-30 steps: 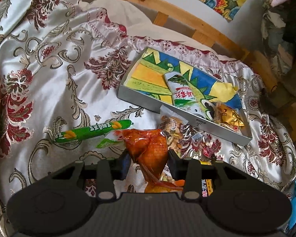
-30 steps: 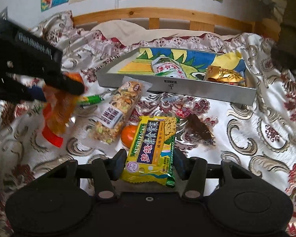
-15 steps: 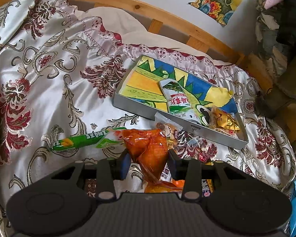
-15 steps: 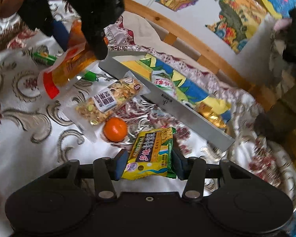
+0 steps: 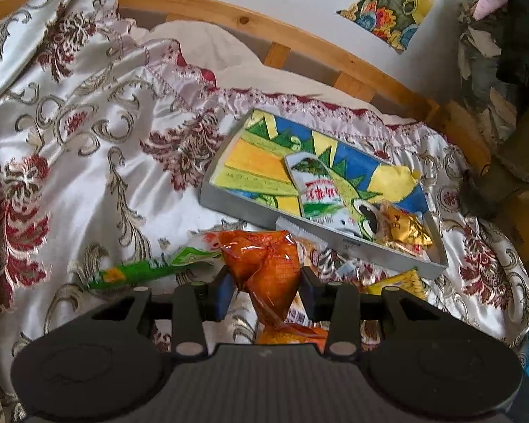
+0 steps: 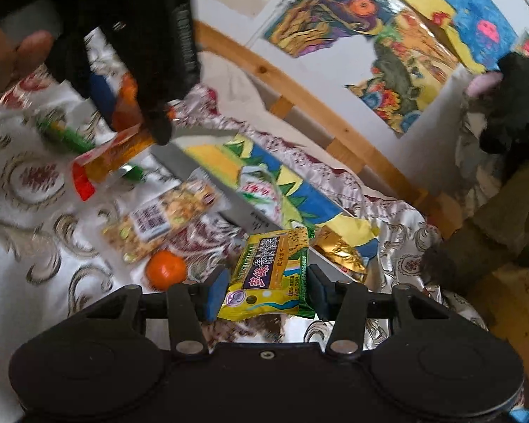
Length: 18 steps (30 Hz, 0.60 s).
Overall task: Organize snacks
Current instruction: 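Close the left tool on the orange snack while the right tool grasps the yellow packet, then carry both snacks over the silver tray and open both tools to drop them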
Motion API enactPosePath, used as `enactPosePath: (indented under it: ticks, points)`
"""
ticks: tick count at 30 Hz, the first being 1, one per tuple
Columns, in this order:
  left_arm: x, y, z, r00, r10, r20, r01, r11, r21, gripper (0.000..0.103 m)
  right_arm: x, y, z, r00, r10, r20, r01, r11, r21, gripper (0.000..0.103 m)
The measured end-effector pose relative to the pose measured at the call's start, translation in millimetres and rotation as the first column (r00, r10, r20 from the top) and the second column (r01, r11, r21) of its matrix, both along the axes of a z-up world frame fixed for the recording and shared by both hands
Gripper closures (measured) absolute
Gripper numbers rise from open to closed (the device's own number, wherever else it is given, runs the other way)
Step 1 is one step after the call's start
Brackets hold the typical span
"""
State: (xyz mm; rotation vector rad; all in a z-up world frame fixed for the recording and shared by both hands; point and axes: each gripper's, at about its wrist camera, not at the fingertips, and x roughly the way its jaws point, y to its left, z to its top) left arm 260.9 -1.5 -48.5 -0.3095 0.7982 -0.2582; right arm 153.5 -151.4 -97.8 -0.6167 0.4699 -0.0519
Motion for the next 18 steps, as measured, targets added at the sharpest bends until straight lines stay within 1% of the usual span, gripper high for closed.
enactPosePath:
  ticks: [4, 8, 11, 13, 15, 18]
  points:
    - [6, 2, 9, 0.999, 0.027, 0.034, -0.027, 1.0, 0.011, 0.06, 10, -7, 12, 0.998, -0.008, 0.063, 0.006, 1.0, 0.028, 0.053]
    - [21, -1, 18, 0.996, 0.039, 0.079, -0.041, 0.999, 0.028, 0.06, 29, -14, 29, 0.991, 0.004, 0.135, -0.014, 0.997, 0.073, 0.053]
    - [39, -4, 21, 0.995, 0.041, 0.092, -0.041, 0.999, -0.002, 0.06, 45, -21, 37, 0.984, 0.02, 0.179, -0.037, 0.995, 0.094, 0.053]
    - [58, -9, 22, 0.994, 0.046, 0.095, -0.043, 0.999, -0.03, 0.06, 62, -28, 40, 0.982, 0.007, 0.188, -0.03, 0.992, 0.119, 0.053]
    - [77, -16, 22, 0.994, 0.046, 0.099, -0.041, 0.998, -0.046, 0.06, 79, -37, 42, 0.982, -0.013, 0.191, -0.018, 0.987, 0.162, 0.053]
    - [107, -26, 17, 0.994, 0.052, 0.094, -0.044, 0.995, -0.086, 0.06, 109, -53, 42, 0.982, -0.058, 0.177, 0.012, 0.968, 0.251, 0.053]
